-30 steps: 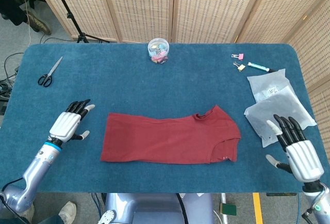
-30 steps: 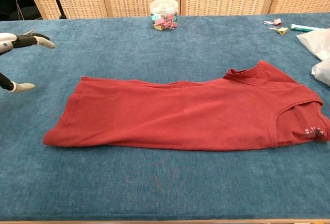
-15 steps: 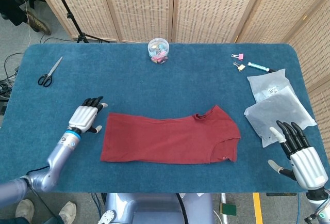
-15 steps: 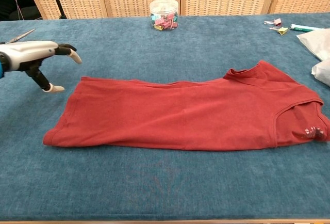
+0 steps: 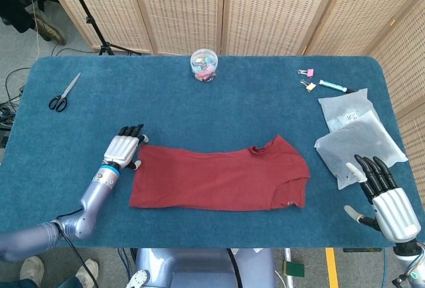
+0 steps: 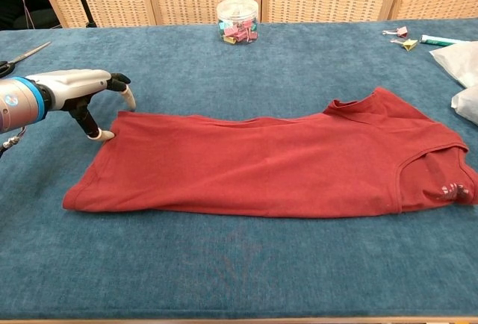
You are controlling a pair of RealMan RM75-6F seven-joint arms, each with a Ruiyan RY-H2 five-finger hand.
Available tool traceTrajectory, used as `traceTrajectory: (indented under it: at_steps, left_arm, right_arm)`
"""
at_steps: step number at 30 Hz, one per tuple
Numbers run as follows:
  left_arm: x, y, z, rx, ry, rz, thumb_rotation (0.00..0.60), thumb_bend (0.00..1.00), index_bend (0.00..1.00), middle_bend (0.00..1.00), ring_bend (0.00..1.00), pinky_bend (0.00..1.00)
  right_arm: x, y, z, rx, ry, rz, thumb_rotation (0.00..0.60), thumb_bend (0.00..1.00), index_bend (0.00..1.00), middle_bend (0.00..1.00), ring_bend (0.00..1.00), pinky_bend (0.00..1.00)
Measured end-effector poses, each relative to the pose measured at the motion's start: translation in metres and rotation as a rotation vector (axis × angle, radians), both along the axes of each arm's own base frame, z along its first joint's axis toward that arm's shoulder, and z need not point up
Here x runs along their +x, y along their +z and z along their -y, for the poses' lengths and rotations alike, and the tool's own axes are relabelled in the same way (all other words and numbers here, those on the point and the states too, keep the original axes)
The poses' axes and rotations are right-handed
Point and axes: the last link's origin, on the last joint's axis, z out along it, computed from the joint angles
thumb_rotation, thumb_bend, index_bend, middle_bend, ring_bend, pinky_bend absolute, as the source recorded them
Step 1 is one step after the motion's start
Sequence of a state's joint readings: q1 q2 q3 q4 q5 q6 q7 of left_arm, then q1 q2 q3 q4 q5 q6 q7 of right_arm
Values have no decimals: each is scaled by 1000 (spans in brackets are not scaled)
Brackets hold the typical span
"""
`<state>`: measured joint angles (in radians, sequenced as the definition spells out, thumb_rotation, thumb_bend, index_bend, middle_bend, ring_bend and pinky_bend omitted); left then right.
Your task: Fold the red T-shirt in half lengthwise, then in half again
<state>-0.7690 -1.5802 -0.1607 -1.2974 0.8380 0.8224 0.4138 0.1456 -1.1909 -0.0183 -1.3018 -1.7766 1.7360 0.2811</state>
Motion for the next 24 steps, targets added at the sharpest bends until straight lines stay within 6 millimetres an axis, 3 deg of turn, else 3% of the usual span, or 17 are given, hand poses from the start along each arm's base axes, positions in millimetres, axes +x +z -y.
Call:
traceTrajectory:
  at_steps: [20, 24]
  left_arm:
    - [-2, -8, 11, -16, -21, 38, 600, 316, 568, 0, 0, 0]
    - [0, -8, 13, -12, -39, 49, 600, 317, 579, 0, 0, 0]
  right_arm:
    - [1, 2, -1, 3, 1, 14, 600, 0, 0, 0, 0, 0]
    - [1, 2, -1, 2, 1, 16, 600, 0, 0, 0, 0, 0]
